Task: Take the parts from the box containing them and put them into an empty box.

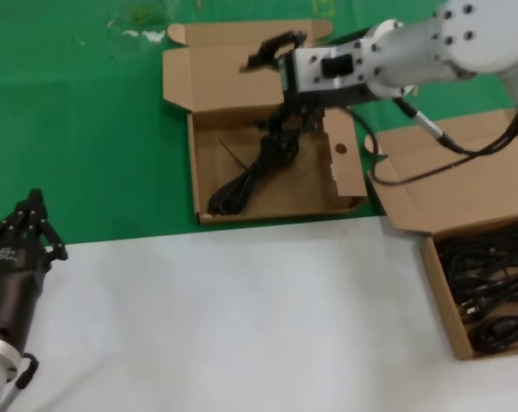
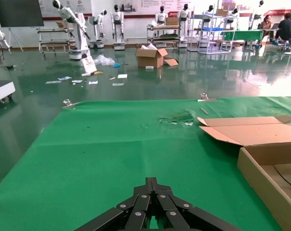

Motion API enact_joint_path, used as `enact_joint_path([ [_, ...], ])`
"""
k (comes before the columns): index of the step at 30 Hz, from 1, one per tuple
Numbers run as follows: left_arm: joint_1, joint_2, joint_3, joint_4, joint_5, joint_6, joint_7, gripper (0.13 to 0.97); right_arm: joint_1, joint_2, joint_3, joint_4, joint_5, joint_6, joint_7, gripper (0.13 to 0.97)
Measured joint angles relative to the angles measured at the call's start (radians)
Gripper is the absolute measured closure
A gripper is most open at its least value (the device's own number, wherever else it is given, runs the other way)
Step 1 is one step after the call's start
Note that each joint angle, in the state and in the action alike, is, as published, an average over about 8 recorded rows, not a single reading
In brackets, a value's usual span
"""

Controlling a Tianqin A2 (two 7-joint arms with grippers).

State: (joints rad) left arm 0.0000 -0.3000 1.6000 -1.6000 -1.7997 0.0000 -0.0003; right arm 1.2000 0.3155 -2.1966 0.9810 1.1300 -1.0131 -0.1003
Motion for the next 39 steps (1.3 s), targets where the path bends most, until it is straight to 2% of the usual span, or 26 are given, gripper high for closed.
enact_joint_path([
  [3,0.0,0.0,0.0,0.0,0.0,0.0,0.0,0.957,-0.041,0.032,0.047,0.075,0.037,0.035,0.03,0.674],
  [11,0.0,0.0,0.0,0.0,0.0,0.0,0.0,0.957,-0.233,0.114,0.185,0.275,0.134,0.178,0.11,0.472],
  [12,0.0,0.0,0.0,0.0,0.0,0.0,0.0,0.957,-0.261,0.121,0.202,0.295,0.147,0.199,0.115,0.472],
  [20,0.0,0.0,0.0,0.0,0.0,0.0,0.0,0.956,-0.43,0.139,0.302,0.376,0.236,0.335,0.131,0.292],
  [24,0.0,0.0,0.0,0.0,0.0,0.0,0.0,0.955,-0.444,0.138,0.31,0.381,0.245,0.347,0.132,0.292],
  [27,0.0,0.0,0.0,0.0,0.0,0.0,0.0,0.955,-0.453,0.137,0.313,0.384,0.25,0.355,0.132,0.249],
  [32,0.0,0.0,0.0,0.0,0.0,0.0,0.0,0.923,-0.486,0.13,0.326,0.394,0.268,0.384,0.131,0.178],
  [36,0.0,0.0,0.0,0.0,0.0,0.0,0.0,0.904,-0.521,0.123,0.339,0.405,0.288,0.415,0.129,0.16],
  [39,0.0,0.0,0.0,0.0,0.0,0.0,0.0,0.86,-0.549,0.117,0.35,0.414,0.304,0.44,0.128,0.142],
])
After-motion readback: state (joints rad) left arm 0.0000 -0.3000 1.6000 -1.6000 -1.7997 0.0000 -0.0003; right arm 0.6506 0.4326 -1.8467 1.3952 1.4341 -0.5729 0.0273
